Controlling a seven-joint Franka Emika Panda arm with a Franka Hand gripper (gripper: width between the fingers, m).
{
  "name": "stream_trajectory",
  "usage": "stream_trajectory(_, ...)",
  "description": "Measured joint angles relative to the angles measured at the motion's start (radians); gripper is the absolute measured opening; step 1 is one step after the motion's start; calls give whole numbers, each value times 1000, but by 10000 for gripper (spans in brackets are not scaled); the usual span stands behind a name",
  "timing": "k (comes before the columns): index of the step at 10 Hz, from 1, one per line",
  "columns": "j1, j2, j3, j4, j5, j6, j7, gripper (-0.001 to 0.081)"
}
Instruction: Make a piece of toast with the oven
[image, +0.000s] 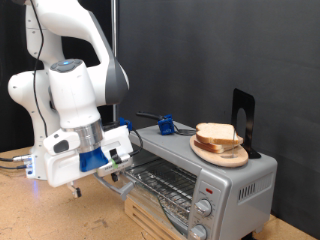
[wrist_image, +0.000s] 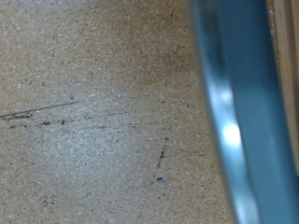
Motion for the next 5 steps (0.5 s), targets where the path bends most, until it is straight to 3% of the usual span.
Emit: stream_trajectory(5,-16,28,0,3,38,15,-75,809)
